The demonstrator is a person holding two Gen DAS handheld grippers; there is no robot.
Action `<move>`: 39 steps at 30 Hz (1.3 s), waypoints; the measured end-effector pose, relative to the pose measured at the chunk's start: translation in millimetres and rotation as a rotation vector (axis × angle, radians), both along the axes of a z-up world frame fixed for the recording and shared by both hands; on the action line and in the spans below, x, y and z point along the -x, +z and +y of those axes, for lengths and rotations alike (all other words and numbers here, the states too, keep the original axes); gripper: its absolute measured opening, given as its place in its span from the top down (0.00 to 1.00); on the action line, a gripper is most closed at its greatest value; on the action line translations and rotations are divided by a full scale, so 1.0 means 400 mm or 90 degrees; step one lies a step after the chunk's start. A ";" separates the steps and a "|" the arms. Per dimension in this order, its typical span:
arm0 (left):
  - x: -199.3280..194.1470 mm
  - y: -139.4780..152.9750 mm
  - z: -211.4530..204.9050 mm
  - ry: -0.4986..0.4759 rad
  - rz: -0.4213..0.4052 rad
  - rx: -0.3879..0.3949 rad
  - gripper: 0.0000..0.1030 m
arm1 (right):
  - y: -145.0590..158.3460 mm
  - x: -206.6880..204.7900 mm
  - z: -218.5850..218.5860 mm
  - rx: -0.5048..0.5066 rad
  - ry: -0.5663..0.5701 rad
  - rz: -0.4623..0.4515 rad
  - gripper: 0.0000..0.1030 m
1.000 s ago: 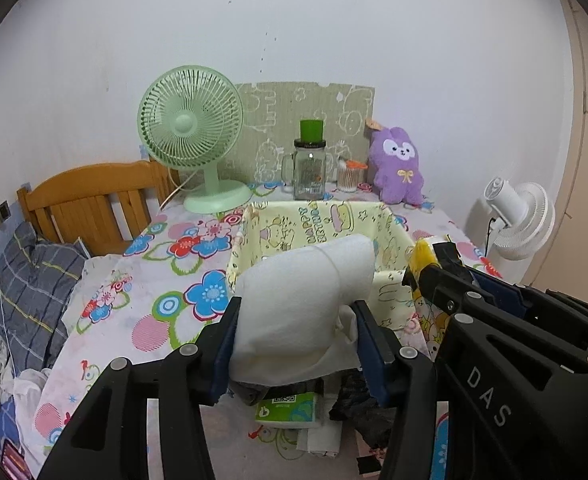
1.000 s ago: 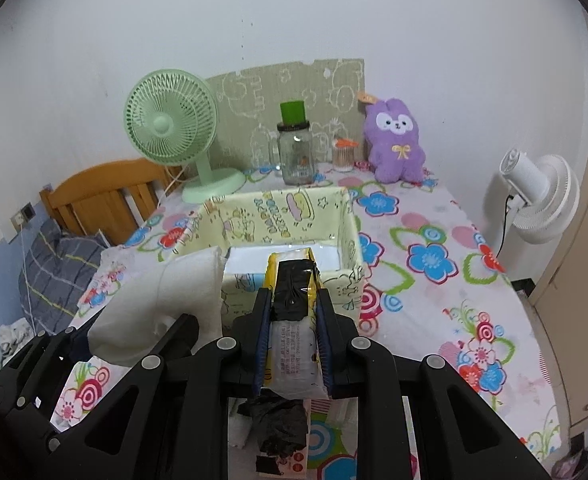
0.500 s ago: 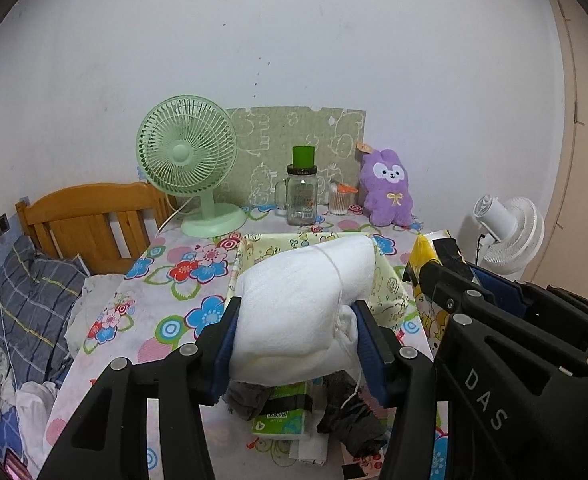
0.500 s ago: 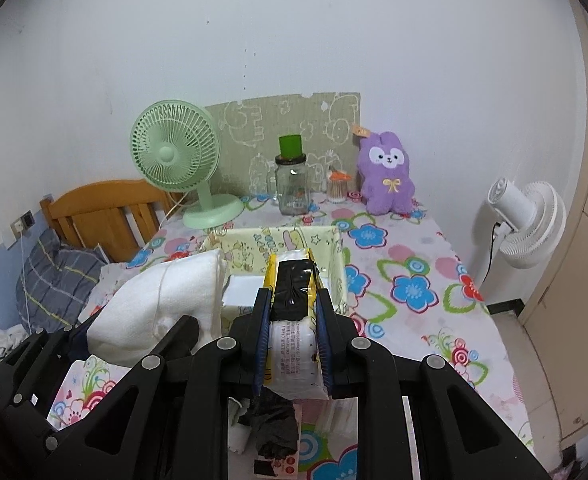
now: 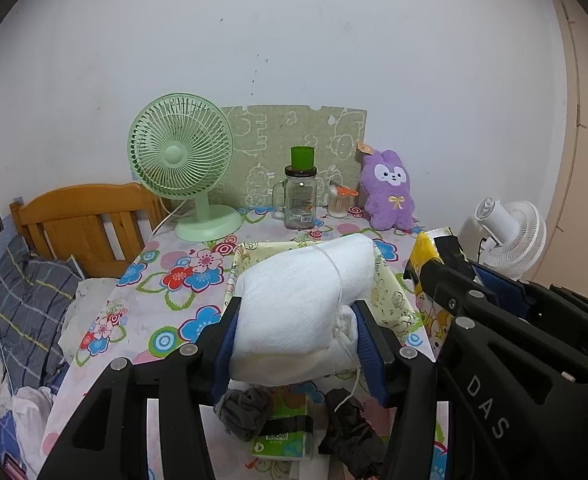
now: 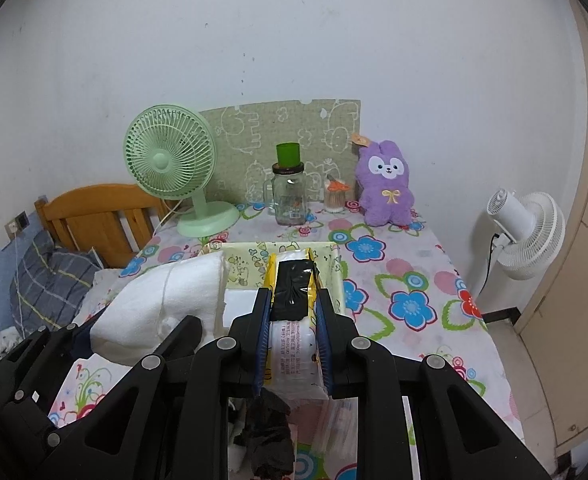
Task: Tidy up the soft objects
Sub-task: 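Carry the white bundle into the box with the left tool while the right tool carries its item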
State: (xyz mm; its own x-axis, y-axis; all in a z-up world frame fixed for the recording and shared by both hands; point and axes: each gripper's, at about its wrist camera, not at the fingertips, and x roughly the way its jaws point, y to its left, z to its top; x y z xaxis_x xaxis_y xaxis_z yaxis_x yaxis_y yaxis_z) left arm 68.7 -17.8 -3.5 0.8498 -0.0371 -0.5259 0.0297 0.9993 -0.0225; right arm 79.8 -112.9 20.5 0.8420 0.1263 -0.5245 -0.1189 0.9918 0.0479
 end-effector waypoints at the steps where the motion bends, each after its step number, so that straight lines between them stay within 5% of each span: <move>1: -0.005 -0.001 0.000 0.000 0.001 0.000 0.47 | -0.002 -0.006 0.000 0.000 0.000 0.002 0.76; 26: -0.183 -0.043 0.012 0.007 0.015 0.006 0.47 | -0.040 -0.202 0.015 -0.018 0.003 0.001 0.76; 39: -0.319 -0.128 0.018 0.007 0.077 0.012 0.46 | -0.118 -0.330 0.019 -0.020 -0.013 0.024 0.76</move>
